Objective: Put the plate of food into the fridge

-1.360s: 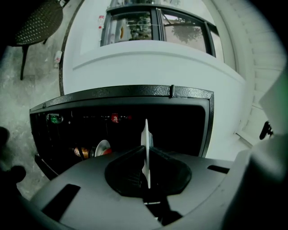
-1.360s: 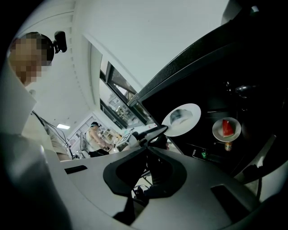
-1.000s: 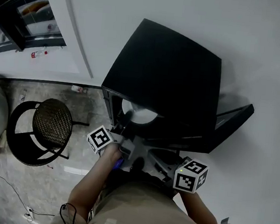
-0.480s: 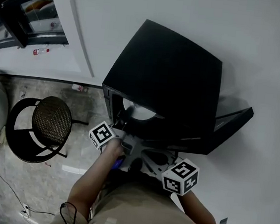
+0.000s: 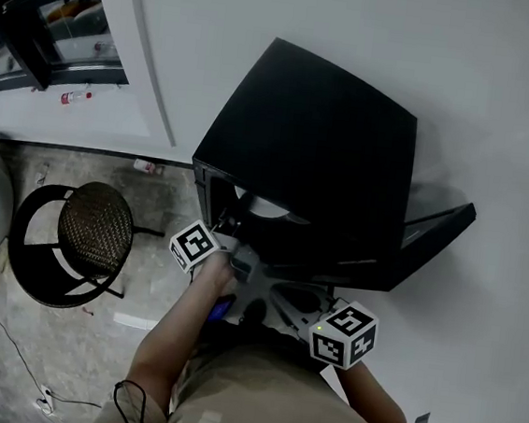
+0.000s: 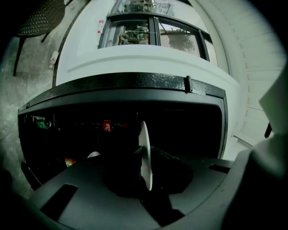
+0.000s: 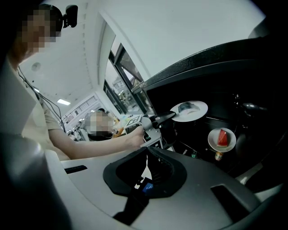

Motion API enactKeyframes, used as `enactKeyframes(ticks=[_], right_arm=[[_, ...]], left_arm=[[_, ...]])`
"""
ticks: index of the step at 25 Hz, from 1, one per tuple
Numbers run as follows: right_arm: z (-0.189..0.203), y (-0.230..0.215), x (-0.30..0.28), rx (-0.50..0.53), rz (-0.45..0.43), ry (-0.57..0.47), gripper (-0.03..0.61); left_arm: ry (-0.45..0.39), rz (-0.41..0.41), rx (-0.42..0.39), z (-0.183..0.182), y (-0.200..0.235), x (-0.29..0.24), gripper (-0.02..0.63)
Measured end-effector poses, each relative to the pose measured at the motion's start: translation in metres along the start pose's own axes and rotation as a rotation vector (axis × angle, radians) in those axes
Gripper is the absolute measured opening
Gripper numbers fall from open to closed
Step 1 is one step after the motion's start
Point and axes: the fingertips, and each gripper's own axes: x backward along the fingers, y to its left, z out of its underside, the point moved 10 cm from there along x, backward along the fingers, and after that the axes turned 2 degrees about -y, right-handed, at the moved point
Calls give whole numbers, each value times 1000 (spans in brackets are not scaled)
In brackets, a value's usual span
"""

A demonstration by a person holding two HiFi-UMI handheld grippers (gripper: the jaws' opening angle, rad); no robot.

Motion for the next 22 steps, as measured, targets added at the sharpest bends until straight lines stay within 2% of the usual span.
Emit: enactKeyframes(ticks=[1, 3, 4, 8, 13, 20, 22], right_arm=[[0, 0, 0, 0, 0, 2, 26], [1, -1, 0, -1, -1, 6, 26], [2, -1, 0, -2, -2, 8, 26], [3, -2, -1, 0, -10, 9, 26], [3, -3, -1, -1, -9, 9, 26], [4, -1, -3, 8, -12, 12, 26], [4, -1, -4, 13, -15, 10, 26]], left_arm=[[4, 12, -12, -1, -1, -1, 39], [14, 30, -43, -1, -5, -2, 104], [19, 33, -52, -2, -6, -2, 117], [32, 37, -74, -1, -7, -3, 125], [43, 5, -124, -1, -10, 6, 180], [88, -42, -215, -1, -11, 18, 179], [88, -50, -220, 1, -8, 20, 153]])
